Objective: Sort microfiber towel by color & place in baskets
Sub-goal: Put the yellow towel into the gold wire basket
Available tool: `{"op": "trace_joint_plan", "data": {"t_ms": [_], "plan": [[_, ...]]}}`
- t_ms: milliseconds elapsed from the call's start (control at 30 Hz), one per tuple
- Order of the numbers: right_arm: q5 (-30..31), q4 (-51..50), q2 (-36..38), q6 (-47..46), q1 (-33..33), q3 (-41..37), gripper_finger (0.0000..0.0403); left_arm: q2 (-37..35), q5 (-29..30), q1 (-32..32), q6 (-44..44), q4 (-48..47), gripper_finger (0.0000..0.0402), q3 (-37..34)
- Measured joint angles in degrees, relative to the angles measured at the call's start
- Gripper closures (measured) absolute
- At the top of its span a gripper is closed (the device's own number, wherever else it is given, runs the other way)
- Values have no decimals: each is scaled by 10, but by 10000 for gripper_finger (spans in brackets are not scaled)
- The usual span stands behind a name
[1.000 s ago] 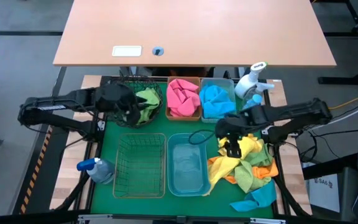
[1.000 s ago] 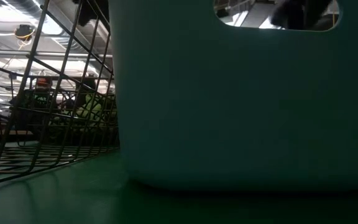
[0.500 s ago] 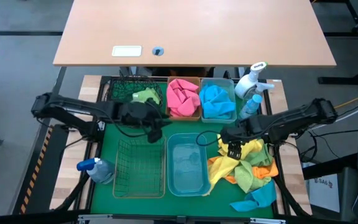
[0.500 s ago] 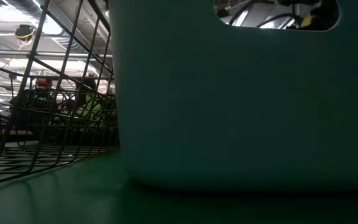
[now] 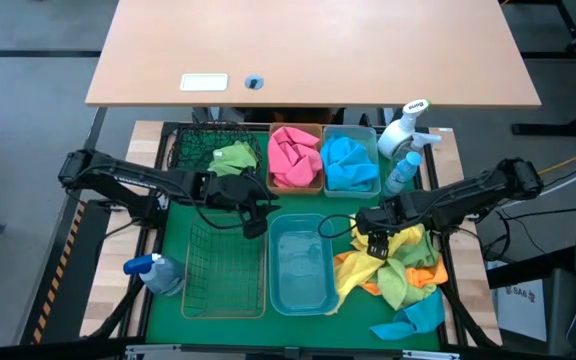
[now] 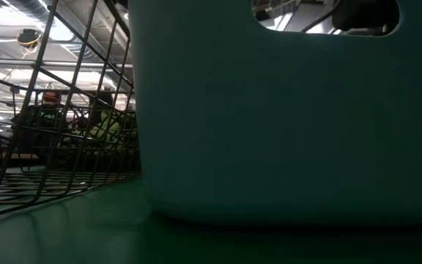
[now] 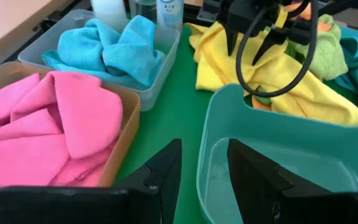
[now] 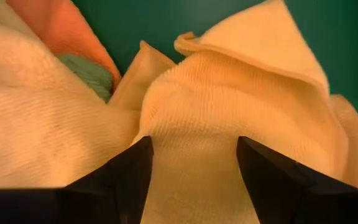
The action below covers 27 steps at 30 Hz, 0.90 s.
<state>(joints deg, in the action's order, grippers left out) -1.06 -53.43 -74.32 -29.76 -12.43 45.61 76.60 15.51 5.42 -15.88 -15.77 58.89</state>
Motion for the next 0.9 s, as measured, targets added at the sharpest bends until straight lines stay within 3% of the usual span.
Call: {"op": "trace_joint_plan", "data": {"t_ms": [200,533,733,900], "plan": [[5,9,0,0,0,-12,211,0,0,0,0,1,277,0],[5,10,0,1,0,-11,389,-1,0,0,0,0,277,0],[5,1,0,22,1,26,378,-1,0,0,0,1,277,0],[13,-14,0,54,1,84,397,-1,0,0,0,19,277,0]]}}
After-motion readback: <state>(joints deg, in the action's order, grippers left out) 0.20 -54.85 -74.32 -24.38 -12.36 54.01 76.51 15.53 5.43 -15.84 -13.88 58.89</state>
